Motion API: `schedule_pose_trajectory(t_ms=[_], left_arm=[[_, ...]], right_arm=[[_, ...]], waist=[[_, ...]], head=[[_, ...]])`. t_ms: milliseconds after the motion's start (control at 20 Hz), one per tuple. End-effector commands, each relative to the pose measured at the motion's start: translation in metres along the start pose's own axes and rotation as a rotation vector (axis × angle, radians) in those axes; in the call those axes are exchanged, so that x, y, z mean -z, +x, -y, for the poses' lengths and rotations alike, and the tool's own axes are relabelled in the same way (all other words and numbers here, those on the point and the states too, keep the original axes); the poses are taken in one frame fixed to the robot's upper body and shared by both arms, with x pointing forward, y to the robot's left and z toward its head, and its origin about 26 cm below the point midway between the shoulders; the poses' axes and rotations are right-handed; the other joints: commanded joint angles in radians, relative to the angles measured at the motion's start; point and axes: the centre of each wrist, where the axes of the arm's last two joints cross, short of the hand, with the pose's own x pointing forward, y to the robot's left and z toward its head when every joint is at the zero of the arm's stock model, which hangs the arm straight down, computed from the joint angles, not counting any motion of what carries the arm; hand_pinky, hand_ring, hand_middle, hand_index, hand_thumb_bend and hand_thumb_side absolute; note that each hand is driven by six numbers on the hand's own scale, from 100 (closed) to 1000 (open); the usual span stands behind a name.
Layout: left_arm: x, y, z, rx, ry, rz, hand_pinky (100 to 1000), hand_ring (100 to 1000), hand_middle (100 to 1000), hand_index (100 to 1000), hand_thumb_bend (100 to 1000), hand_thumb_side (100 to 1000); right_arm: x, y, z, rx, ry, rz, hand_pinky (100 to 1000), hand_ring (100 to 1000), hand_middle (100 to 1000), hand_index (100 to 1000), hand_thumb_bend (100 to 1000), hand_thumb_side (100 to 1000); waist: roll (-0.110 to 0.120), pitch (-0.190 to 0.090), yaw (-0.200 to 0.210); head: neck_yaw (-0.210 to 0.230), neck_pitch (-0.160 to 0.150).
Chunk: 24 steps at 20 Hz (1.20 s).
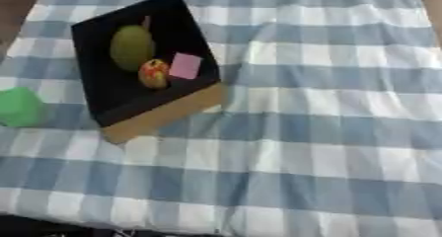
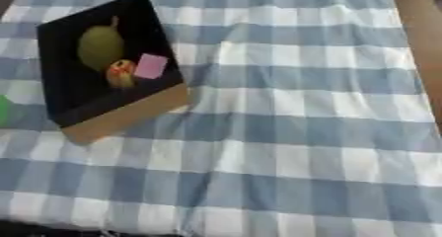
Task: Pick up objects on the table and place them in the box.
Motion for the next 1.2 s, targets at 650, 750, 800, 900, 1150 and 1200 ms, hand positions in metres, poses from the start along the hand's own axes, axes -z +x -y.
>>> schedule_pose_trajectory(t_ms=[650,750,800,900,1150,1200], left_arm=[[0.011,0.003,-0.019,0.206,-0.257,0.105,929,896,847,944,556,634],[0.01,0.002,-0.019,0.205,-0.292,0.1,929,896,848,944,563,633],[0.01,0.002,-0.018,0.204,-0.306,0.097,930,897,848,945,566,632],[0.009,0.002,-0.018,0.202,-0.332,0.092,929,897,849,946,571,629],[0.007,0.001,-0.017,0.189,-0.391,0.092,931,899,851,946,582,626],[0.007,0.001,-0.017,0.19,-0.402,0.094,931,898,852,946,587,627]], right_arm=[[-0.042,-0.023,0.025,-0.1,-0.214,-0.035,846,820,764,852,100,326],[-0.045,-0.025,0.024,-0.103,-0.223,-0.048,846,820,763,852,100,330],[-0.047,-0.026,0.024,-0.104,-0.227,-0.054,846,819,763,851,100,336],[-0.05,-0.027,0.023,-0.103,-0.236,-0.066,846,818,763,850,100,343],[-0.053,-0.029,0.021,-0.093,-0.247,-0.086,846,815,761,849,100,352],[-0.054,-0.03,0.021,-0.091,-0.247,-0.089,846,814,760,849,100,353]], waist=[[0.035,-0.061,-0.019],[0.035,-0.063,-0.019],[0.036,-0.064,-0.019],[0.036,-0.066,-0.019],[0.035,-0.071,-0.019],[0.034,-0.072,-0.018]], head=[[0.026,-0.027],[0.025,-0.022],[0.024,-0.019],[0.022,-0.016],[0.017,0.001],[0.014,0.006]])
